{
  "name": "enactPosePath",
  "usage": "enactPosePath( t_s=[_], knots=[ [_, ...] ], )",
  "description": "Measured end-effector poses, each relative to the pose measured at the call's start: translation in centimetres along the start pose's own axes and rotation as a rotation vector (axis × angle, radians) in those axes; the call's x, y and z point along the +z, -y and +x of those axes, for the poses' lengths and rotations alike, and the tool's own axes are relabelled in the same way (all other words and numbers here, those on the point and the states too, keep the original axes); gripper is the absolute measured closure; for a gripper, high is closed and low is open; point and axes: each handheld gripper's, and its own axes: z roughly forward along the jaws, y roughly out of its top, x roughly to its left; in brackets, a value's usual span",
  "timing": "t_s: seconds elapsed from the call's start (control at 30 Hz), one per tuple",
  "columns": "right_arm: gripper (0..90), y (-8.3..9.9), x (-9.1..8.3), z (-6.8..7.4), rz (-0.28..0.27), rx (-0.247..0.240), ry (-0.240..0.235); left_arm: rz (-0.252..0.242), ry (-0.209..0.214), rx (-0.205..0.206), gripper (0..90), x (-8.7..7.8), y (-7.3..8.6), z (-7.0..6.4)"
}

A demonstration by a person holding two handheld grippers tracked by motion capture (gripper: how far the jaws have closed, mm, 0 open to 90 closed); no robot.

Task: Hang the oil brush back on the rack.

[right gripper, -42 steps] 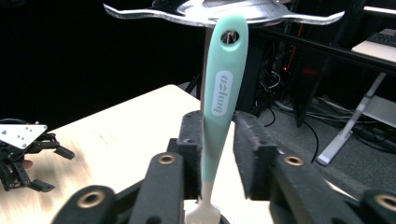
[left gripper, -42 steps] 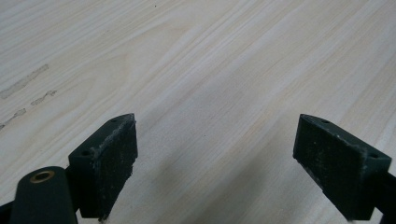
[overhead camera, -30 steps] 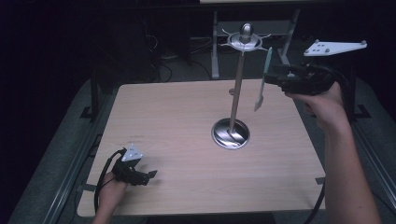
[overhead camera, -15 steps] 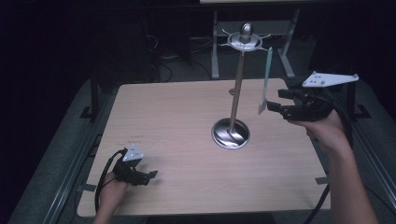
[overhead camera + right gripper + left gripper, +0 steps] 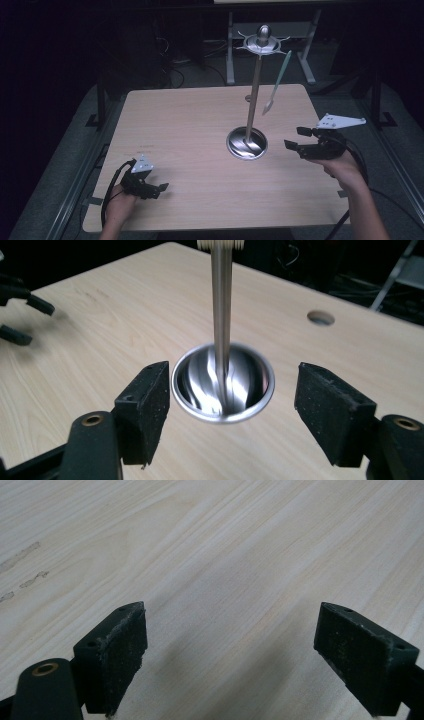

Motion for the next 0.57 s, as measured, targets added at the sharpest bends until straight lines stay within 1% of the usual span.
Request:
enactPosePath(
  t_s=[0.07, 0.1, 0.2, 0.3, 0.37, 0.57],
  knots=[
    [29.7, 1.1, 0.3, 0.0, 0.006, 0.016, -0.004, 0.003, -0.001, 0.003, 13.4, 0.0, 0.0, 0.0],
    [29.6, 1.7, 0.4, -0.1, 0.004, 0.015, -0.007, 0.009, -0.003, 0.016, 13.4, 0.0, 0.0, 0.2],
    [29.4, 3.2, 0.7, -0.2, 0.01, 0.036, -0.003, 0.008, -0.003, 0.016, 13.4, 0.0, 0.0, 0.2],
    [29.3, 4.4, 1.0, -0.3, 0.032, 0.05, 0.001, 0.009, -0.004, 0.017, 13.4, 0.0, 0.0, 0.2],
    [29.2, 4.8, 1.2, -0.3, 0.045, 0.053, 0.002, 0.009, -0.003, 0.018, 13.4, 0.0, 0.0, 0.2],
    [29.1, 5.1, 1.2, -0.2, 0.046, 0.057, 0.0, 0.008, -0.006, 0.019, 13.4, -0.1, 0.0, 0.2]
  ],
)
